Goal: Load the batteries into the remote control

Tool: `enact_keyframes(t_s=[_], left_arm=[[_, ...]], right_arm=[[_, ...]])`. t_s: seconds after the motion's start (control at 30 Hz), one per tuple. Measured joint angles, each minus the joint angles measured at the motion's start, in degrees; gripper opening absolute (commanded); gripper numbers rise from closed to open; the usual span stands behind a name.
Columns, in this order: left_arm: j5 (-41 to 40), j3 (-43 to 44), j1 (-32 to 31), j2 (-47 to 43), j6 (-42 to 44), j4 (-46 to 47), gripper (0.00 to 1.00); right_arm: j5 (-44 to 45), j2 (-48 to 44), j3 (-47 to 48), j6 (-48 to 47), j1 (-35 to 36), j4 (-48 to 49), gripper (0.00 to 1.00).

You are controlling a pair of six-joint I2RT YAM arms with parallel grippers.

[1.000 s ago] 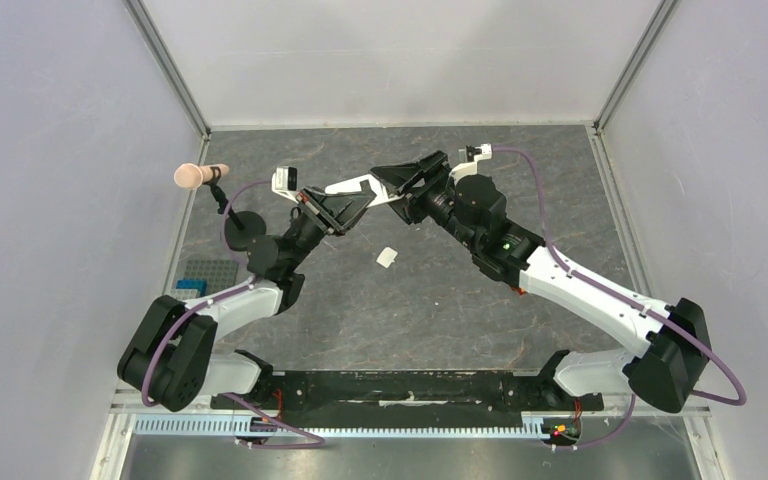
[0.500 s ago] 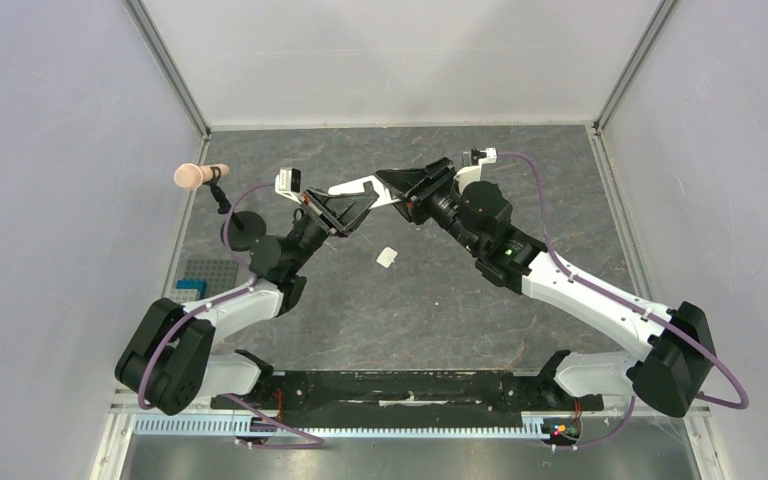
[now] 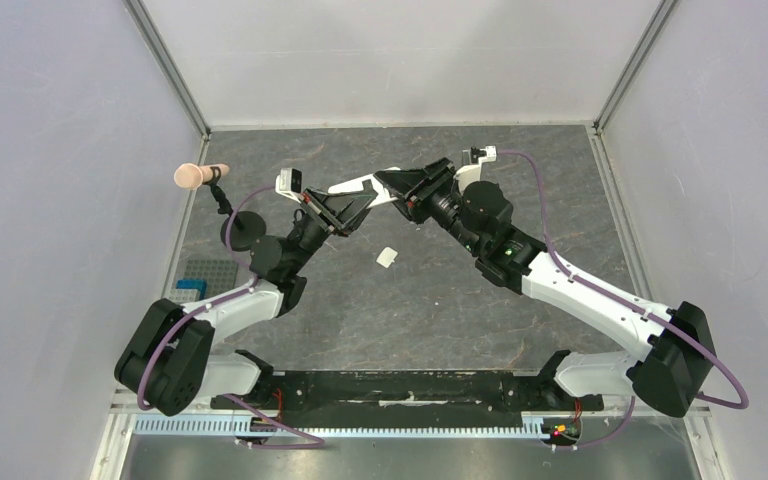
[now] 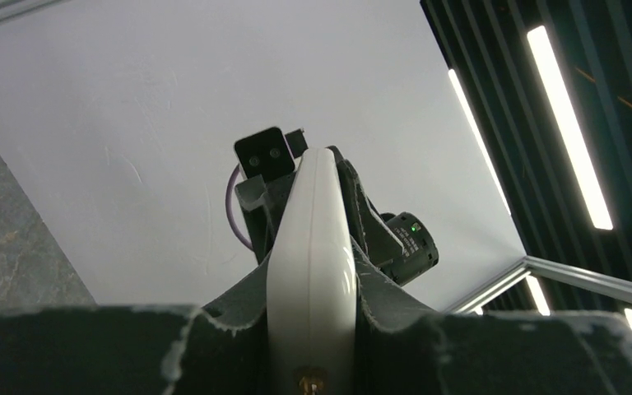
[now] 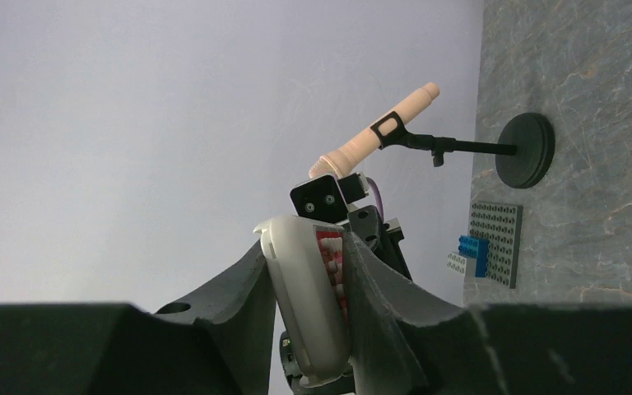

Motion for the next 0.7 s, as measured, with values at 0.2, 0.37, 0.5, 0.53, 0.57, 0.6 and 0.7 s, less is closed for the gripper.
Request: enact_keyframes(t_s=[0.2,0.37,0.5,0.53,0.57,0.6,0.7], left_arm=[[-4.46,-1.22,0.9,-1.18,0.02,0.66,0.02],[-5.38,-3.37,0.92,-1.95,0.09,0.2,0.02],[-5.33,-4.28,0.92,-2.05,0.28,-0.87,0.02],[-5.31,-4.42,0.92,-2.23,0.55,-1.42,0.02],[-5.27,-4.57,0.92,-2.45,0.72,-1.86,0.02],[-5.25,-4.63,0.92,-2.75,0.83,-2.43,0.02],[-5.03,-4.7,0.92,-3.76,1.51,-3.69,0.02]], right_arm=[[-0.09,0.07,0.02,-1.92,-0.2,-2.64,0.78],[0.66,-0.59,0.02,-5.38,-0.44,-3.93,0.83],[0.79,-2.1,0.02,-7.65,-1.29,-3.65,0.82],[0.79,-2.45,0.02,-8.22,-1.6,-3.43,0.81],[0.74,-2.69,0.02,-8.9,-1.92,-3.34,0.81],[0.59,-2.84,0.02,-9.46,-2.16,-3.32,0.81],[-0.68,-2.78,0.02,-12.15,-3.1,-3.63,0.81]])
